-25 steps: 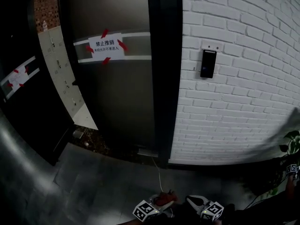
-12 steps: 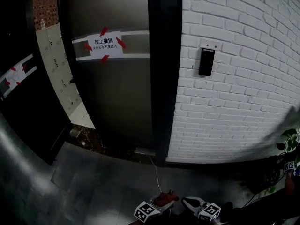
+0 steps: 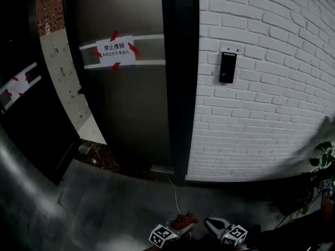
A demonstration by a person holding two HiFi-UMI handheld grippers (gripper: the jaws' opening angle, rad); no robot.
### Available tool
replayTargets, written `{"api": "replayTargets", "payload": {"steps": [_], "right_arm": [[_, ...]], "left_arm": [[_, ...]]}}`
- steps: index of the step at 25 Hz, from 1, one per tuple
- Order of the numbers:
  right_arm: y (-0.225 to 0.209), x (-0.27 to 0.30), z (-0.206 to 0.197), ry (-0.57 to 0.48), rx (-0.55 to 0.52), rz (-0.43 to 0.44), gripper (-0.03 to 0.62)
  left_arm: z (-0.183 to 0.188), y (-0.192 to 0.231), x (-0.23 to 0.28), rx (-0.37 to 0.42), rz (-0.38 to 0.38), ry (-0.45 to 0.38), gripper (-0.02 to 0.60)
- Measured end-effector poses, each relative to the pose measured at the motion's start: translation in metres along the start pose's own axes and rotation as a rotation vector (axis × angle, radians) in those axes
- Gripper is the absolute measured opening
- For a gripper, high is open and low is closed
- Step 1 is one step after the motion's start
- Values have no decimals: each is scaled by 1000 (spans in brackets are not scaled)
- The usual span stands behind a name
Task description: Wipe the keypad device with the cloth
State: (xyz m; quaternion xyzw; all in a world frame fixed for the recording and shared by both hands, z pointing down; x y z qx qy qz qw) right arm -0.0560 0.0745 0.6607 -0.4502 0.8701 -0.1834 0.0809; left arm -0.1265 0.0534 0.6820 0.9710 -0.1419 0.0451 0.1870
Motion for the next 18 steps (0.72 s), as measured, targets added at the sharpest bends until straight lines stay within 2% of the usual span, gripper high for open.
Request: {"api": "replayTargets", "payload": {"steps": [8,14,18], "right_arm": [[0,-5,8,28,0,0,0],[-2,-4,16,7,12,-5,0],[-7,-4,7,14,2,-2,0]], "left_arm": [[-5,-5,11,-17,0,-6,132],[-2,-5,19,-14,-5,-10,132],[-2,-1,17,-18,7,-10,132]]}}
Point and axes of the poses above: the fingertips, and each gripper's own axes: x forward along the fingers, y to its left, z out of its top, the point moved 1 cm from there along -x, backward along the fingers, and after that the axes turned 8 degrees about -y, right-handed, at the moved point
